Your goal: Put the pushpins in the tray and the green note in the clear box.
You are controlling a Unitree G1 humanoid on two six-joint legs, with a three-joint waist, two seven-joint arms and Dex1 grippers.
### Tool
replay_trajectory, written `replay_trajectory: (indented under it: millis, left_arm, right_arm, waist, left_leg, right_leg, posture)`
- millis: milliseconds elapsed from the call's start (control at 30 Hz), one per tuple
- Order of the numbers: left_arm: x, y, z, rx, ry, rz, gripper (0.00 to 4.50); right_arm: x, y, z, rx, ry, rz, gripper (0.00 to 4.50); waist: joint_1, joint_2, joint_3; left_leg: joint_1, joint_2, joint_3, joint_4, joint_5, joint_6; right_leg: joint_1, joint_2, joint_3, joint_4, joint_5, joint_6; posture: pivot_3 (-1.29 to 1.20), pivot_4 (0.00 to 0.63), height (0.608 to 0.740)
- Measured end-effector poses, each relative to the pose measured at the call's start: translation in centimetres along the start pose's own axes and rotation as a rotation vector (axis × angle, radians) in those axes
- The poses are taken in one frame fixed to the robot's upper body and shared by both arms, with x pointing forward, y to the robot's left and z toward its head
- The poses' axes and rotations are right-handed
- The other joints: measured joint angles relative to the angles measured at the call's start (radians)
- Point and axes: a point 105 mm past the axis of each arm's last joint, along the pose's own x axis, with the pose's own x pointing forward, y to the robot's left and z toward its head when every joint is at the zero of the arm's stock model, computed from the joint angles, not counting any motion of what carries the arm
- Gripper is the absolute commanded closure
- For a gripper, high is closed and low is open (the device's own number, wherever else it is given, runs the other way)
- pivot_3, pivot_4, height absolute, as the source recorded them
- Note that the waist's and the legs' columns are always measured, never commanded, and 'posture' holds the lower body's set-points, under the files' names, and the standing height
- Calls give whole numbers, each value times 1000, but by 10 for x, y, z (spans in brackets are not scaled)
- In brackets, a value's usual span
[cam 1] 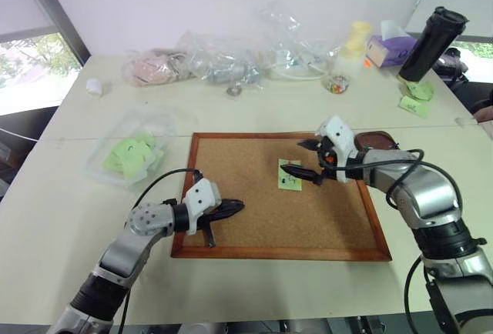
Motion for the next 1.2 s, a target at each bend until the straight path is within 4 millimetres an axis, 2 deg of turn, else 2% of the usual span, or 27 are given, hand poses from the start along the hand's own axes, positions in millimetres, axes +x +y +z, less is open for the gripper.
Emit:
replay_trajectory:
  millis: [133, 800, 867, 967, 1000, 1200]
  left_arm:
    - [0, 0, -1, 2, 2, 10, 4500]
    - [-3, -2, -2, 0, 2, 30, 4500]
    - [-3, -2, -3, -2, 4, 34, 4500]
    - [-3, -2, -3, -3, 6, 36, 4500]
    - [-4, -1, -3, -3, 7, 36, 4500]
    - [-4, -2, -4, -4, 9, 40, 4500]
  right_arm:
    - [5, -4, -9, 5, 21, -7, 2316]
    - [15, -7, -27, 21, 47, -1, 2316]
    - [16, -7, -28, 18, 46, 0, 2870]
    - [16, -6, -28, 14, 46, 3, 4157]
    - [19, -4, -26, 14, 35, 14, 4409]
    - [20, -3, -27, -17, 39, 19, 4409]
  waist:
    - [0, 1, 0]
    - [-4, 1, -1]
    - [-4, 1, -1]
    - [-4, 1, -1]
    - [-5, 1, -1]
    - [-5, 2, -2]
  left_leg:
    - [0, 0, 0, 0, 0, 0]
    - [0, 1, 0, 0, 0, 0]
    - [1, 1, 0, 0, 0, 0]
    - [1, 1, 0, -1, 0, 0]
    - [1, 1, 0, -1, 0, 0]
    - [1, 1, 0, -1, 0, 0]
  right_leg:
    - [0, 0, 0, 1, 0, 0]
    - [0, 0, 0, 1, 0, 0]
    - [0, 0, 0, 1, 0, 0]
    - [0, 0, 0, 1, 0, 0]
    - [0, 0, 0, 1, 0, 0]
    - [0, 0, 0, 1, 0, 0]
  posture:
    - [0, 150, 740]
    - [0, 150, 740]
    - [0, 150, 740]
    - [0, 150, 740]
    - [0, 150, 740]
    - [0, 150, 740]
